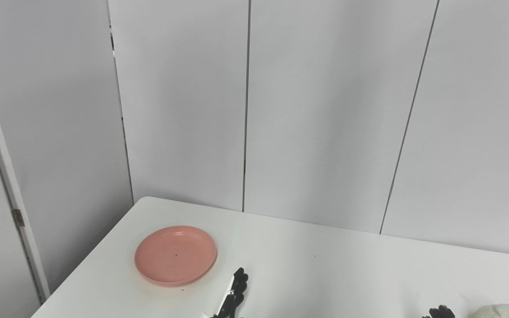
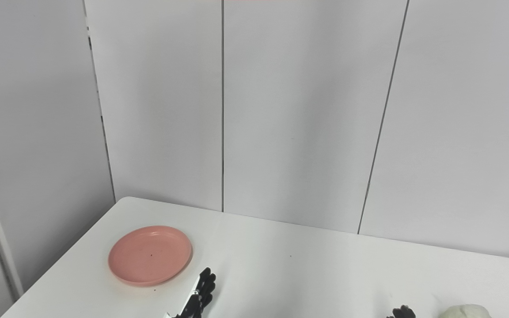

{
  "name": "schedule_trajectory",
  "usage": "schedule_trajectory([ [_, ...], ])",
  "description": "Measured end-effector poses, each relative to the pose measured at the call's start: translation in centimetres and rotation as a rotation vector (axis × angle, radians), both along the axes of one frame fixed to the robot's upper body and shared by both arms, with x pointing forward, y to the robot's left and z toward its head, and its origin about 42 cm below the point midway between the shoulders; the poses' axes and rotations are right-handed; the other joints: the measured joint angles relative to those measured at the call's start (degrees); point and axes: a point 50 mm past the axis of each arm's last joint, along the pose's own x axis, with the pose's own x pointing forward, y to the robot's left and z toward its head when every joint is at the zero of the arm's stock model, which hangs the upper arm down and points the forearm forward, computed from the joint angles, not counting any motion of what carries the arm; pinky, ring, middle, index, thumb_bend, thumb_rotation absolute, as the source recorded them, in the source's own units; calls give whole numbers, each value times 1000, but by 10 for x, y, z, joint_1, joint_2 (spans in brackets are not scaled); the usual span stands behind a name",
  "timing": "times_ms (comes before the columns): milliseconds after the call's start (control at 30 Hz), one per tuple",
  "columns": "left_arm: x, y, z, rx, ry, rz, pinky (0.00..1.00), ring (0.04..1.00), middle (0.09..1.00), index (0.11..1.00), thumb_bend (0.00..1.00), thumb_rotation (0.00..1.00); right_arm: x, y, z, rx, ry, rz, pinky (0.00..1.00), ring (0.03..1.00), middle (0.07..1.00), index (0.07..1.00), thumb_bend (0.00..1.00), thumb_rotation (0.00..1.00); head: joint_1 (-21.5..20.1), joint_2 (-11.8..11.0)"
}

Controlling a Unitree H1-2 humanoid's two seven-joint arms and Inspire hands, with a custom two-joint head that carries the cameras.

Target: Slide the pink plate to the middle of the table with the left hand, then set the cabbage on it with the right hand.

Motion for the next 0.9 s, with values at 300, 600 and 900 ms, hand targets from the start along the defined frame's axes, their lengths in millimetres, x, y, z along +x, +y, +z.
schedule_trajectory([
  [300,41,0,41,-70,-46,-20,922,880,858,801,850,967,1,-1,-2,4,37,-10,1000,964,961,992,770,1000,2,29],
  [600,79,44,89,-92,-140,-6,890,815,768,706,859,967,3,-5,0,20,43,-9,949,923,921,963,812,936,3,37],
  [900,100,92,108,-67,-160,84,813,789,768,722,946,943,5,-9,2,21,36,3,899,891,889,940,836,897,2,37],
])
